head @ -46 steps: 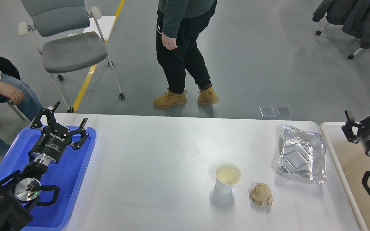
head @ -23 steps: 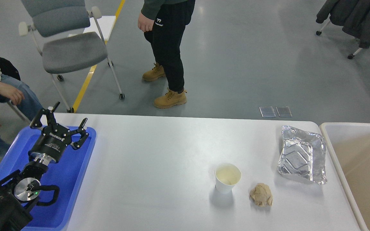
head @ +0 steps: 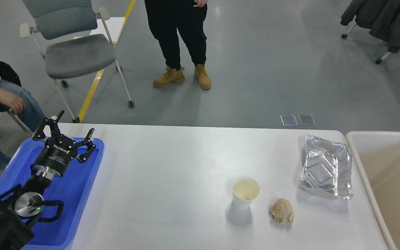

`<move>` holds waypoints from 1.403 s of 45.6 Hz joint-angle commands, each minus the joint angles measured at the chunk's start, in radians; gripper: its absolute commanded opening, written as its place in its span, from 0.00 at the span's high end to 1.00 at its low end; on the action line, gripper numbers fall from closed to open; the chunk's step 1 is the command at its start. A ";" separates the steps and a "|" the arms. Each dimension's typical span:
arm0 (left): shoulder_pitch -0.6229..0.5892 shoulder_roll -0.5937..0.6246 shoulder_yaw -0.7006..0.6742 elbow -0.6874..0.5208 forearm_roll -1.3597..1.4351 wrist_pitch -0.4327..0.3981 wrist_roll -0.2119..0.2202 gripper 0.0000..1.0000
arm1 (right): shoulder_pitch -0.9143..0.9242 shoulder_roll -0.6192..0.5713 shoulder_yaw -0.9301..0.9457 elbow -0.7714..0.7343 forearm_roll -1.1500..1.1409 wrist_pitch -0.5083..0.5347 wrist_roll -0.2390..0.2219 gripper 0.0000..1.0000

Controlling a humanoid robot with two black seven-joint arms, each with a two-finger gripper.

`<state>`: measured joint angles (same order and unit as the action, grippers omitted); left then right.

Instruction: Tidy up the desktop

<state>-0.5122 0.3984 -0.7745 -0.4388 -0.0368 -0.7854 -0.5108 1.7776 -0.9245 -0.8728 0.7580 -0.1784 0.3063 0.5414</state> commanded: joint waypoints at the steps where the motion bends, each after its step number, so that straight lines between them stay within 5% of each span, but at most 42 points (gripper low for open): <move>1: 0.000 -0.001 0.000 0.000 0.000 0.000 0.000 0.01 | 0.336 0.242 -0.607 0.010 -0.067 0.102 -0.041 0.00; 12: 0.000 -0.001 0.000 0.000 0.000 0.000 0.000 0.01 | 0.398 0.394 -0.677 0.141 -0.383 0.117 -0.035 0.00; 26: 0.000 0.000 0.000 0.000 0.000 0.000 0.000 0.01 | 0.525 0.460 -0.683 0.585 -0.599 0.134 -0.032 0.00; 35: 0.000 -0.001 0.000 0.000 0.000 0.000 0.000 0.01 | 0.539 0.509 -0.687 0.758 -0.469 0.158 -0.041 0.00; 43: 0.000 -0.001 0.000 0.000 0.000 0.000 0.000 0.01 | 0.500 0.569 -0.732 0.774 -0.114 0.200 -0.046 0.00; 52: 0.000 -0.001 0.000 0.000 0.000 0.000 0.000 0.01 | 0.399 0.661 -0.793 0.774 0.273 0.136 -0.077 0.00; 64: 0.000 -0.001 0.000 0.000 0.000 0.000 0.000 0.01 | 0.345 0.667 -0.795 0.768 0.088 -0.067 -0.075 0.00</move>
<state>-0.5124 0.3979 -0.7747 -0.4387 -0.0368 -0.7854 -0.5108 2.1661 -0.2869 -1.6579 1.5182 -0.0465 0.3618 0.4727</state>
